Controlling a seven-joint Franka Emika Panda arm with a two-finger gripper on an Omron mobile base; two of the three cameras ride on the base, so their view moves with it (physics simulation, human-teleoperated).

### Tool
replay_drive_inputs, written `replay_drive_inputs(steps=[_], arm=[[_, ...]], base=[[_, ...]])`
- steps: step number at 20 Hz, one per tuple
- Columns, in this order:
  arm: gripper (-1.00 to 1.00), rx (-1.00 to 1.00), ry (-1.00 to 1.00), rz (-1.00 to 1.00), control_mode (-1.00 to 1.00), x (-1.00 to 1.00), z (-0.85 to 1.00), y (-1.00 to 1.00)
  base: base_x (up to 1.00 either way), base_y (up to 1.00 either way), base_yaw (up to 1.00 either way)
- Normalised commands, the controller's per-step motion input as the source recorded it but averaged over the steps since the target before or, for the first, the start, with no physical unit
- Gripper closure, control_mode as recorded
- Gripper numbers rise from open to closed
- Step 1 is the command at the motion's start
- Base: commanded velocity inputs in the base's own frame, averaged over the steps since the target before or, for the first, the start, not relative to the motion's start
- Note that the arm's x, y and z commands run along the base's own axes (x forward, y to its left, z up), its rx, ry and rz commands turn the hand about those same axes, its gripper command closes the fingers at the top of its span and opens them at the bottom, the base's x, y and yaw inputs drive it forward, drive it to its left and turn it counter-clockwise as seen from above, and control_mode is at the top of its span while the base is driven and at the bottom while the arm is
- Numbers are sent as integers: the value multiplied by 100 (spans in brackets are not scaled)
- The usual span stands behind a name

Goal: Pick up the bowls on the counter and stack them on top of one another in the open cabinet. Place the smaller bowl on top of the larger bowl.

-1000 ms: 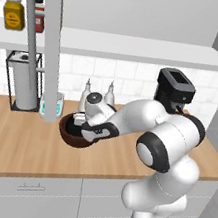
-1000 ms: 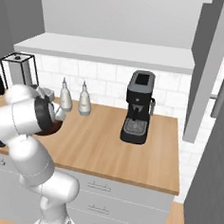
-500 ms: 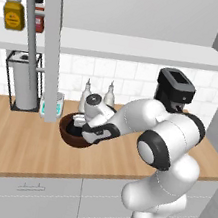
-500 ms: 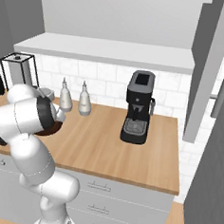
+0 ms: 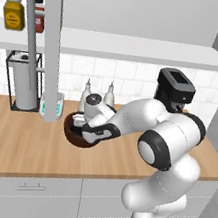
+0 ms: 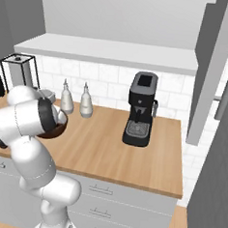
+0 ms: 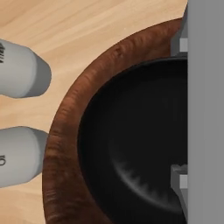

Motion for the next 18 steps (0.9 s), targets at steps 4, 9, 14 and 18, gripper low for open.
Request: replay_drive_inputs(steps=[4,9,14,18], arm=[[-100,-1,0,0,-100,0,36,2],[-100,-6,1,0,-100,0,8,18],[-100,-5,1,0,-100,-3,9,-5],[-100,4,1,-8,-100,1,11,-51]], base=[[0,0,0],[0,0,0],[0,0,0],[0,0,0]])
